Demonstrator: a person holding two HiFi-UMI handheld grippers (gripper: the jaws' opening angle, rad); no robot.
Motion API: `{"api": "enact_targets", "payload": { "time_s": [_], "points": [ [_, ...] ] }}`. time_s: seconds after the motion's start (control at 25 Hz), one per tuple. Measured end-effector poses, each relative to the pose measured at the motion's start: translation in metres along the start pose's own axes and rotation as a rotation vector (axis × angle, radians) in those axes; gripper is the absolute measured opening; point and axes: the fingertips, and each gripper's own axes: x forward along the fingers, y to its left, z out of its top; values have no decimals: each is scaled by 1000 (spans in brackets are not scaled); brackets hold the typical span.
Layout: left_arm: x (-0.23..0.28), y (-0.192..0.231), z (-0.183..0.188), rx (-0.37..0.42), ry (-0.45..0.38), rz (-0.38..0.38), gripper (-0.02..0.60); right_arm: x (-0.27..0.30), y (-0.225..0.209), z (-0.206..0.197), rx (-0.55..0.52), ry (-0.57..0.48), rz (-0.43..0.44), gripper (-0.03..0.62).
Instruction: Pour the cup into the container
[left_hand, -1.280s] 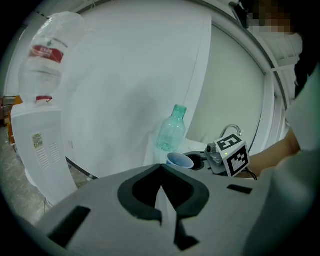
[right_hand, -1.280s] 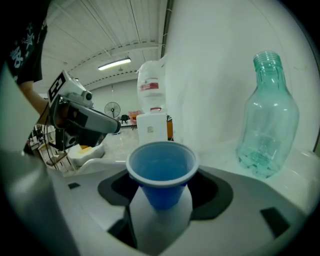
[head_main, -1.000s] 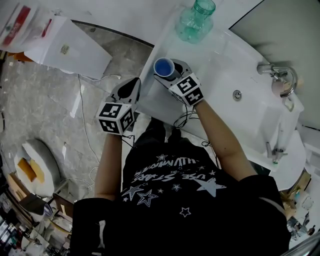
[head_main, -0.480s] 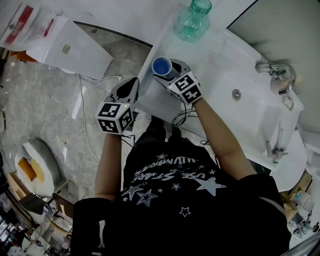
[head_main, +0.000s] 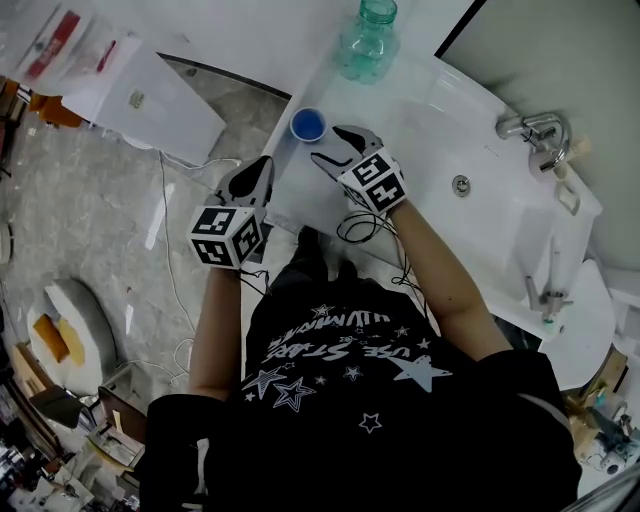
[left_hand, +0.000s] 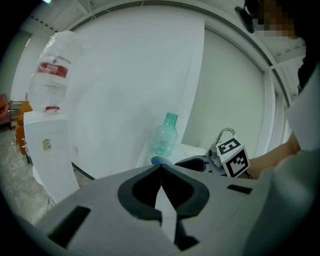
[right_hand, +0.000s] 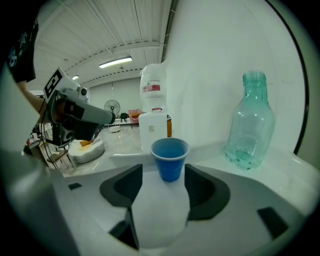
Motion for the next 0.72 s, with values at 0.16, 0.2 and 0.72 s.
{"api": "enact_targets", "payload": {
  "time_s": [0.16, 0.2, 0.72],
  "points": [
    [-12, -20, 1, 12, -23, 9, 11, -28, 6, 3, -7, -31, -5, 210],
    [-15, -26, 1, 15, -28, 11, 11, -35, 8, 4, -10, -34, -8, 197],
    [-56, -94, -26, 12, -65, 60, 11, -114, 21, -25, 2, -7, -71, 85]
  ]
}}
